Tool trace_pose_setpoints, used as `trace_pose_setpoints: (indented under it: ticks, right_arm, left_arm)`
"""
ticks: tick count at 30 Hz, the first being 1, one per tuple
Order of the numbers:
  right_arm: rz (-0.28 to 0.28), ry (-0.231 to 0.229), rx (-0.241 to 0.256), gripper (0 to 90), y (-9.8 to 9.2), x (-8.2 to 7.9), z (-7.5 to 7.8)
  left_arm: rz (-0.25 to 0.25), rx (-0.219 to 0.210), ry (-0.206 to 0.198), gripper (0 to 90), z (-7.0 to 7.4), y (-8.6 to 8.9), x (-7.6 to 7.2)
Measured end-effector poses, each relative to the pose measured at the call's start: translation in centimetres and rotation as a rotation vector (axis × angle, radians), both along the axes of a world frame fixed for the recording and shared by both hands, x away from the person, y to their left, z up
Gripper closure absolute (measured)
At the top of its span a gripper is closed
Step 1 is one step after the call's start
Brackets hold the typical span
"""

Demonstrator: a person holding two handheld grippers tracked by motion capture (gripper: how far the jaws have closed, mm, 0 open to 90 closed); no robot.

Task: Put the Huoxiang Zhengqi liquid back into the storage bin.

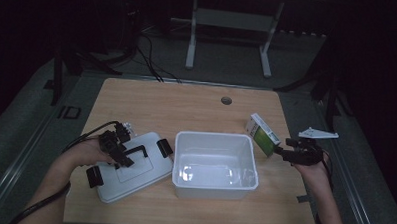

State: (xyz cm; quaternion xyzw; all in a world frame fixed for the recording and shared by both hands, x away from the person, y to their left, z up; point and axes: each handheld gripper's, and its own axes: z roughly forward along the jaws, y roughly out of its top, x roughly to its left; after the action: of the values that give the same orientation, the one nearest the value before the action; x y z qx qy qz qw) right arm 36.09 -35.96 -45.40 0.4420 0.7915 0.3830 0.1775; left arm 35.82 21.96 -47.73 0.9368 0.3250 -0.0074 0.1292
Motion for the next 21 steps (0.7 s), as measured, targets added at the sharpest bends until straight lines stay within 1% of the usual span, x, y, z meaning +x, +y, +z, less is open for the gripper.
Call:
trace_pose_setpoints:
  ticks: [2,4,7,12,13,15,17,19,21]
  right_arm:
    - [0.005,0.006,-0.003,33.4,0.0,0.7,0.1]
    - [0.006,0.011,-0.019,33.4,0.1,1.4,0.2]
    - [0.013,0.034,-0.031,34.6,0.3,2.5,0.2]
    - [0.018,0.075,-0.075,34.7,0.8,4.2,0.0]
    - [0.018,0.083,-0.080,34.8,0.9,4.6,-0.1]
    - [0.019,0.095,-0.098,36.0,1.0,5.1,-0.1]
    - [0.022,0.103,-0.105,36.1,1.1,5.5,-0.1]
    - [0.030,0.122,-0.112,36.8,1.2,6.1,-0.2]
    - [0.033,0.144,-0.107,38.5,1.3,6.6,-0.3]
  left_arm:
    - [-0.002,-0.002,0.002,31.5,0.0,-0.1,0.0]
    - [-0.003,-0.004,0.002,31.5,0.0,-0.2,0.0]
    - [-0.008,-0.003,0.002,31.5,-0.1,-0.3,0.0]
    - [-0.002,0.002,0.003,31.5,-0.1,-0.1,0.1]
    - [0.002,-0.004,0.004,31.4,-0.1,-0.1,0.1]
    - [-0.001,0.006,0.001,31.4,-0.1,0.0,0.0]
    - [0.001,0.004,0.005,31.4,-0.1,0.0,0.0]
    - [0.000,0.003,0.009,31.4,-0.2,-0.1,0.0]
    - [0.000,0.003,0.007,31.4,-0.2,-0.1,0.0]
